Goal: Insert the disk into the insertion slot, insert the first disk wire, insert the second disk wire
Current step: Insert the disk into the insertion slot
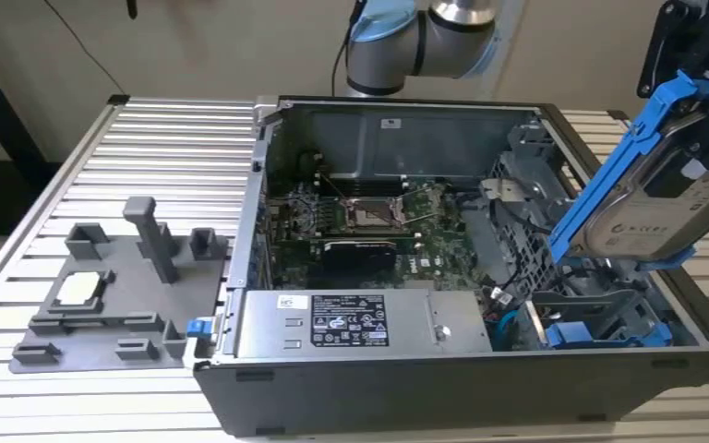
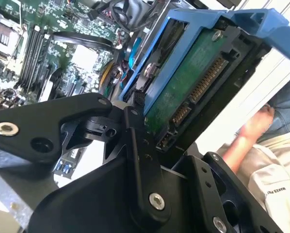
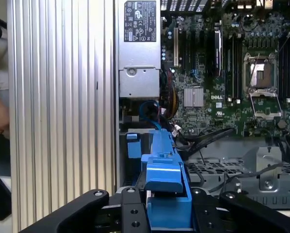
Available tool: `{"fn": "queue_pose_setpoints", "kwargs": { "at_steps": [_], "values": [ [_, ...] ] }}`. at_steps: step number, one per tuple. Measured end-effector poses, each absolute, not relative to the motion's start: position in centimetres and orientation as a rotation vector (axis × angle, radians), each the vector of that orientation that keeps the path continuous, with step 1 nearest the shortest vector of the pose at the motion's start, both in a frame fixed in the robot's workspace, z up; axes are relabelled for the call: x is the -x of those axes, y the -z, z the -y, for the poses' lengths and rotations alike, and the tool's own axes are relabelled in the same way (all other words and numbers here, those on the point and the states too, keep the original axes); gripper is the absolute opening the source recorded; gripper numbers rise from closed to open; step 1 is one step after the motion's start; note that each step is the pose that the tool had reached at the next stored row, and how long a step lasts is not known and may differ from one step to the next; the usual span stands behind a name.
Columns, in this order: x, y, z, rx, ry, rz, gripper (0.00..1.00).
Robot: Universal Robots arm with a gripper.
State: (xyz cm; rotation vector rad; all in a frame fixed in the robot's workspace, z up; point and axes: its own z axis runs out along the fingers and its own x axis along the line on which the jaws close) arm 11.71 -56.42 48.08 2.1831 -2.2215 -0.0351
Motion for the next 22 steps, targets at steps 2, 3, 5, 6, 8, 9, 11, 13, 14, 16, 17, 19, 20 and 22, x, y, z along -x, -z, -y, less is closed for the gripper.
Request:
{"fn": "queue_pose_setpoints", "kwargs": {
  "at_steps": [2, 3, 5, 6, 8, 9, 11, 13, 14, 16, 17, 19, 20, 22],
  "values": [
    [-11.8, -47.8, 56.5, -2.185, 0.034, 2.221, 0.33],
    [-11.8, -47.6, 56.5, -2.186, 0.034, 2.22, 0.33],
    [-11.8, -47.4, 56.6, -2.189, 0.033, 2.219, 0.33],
    [-11.8, -47.3, 56.7, -2.19, 0.033, 2.218, 0.33],
    [-11.8, -47.1, 56.7, -2.194, 0.032, 2.216, 0.33],
    [-11.8, -46.9, 56.8, -2.196, 0.031, 2.214, 0.33],
    [-11.8, -46.6, 56.8, -2.199, 0.03, 2.212, 0.33],
    [-11.9, -46.3, 56.9, -2.202, 0.029, 2.211, 0.33],
    [-11.9, -46.2, 56.9, -2.203, 0.029, 2.209, 0.33],
    [-11.9, -45.8, 56.9, -2.206, 0.029, 2.206, 0.33],
    [-11.9, -45.7, 56.9, -2.208, 0.028, 2.205, 0.33],
    [-12.0, -45.4, 57.0, -2.213, 0.028, 2.2, 0.33],
    [-12.0, -45.2, 57.0, -2.216, 0.028, 2.197, 0.33],
    [-12.1, -44.9, 57.0, -2.222, 0.027, 2.191, 0.33]
  ]
}}
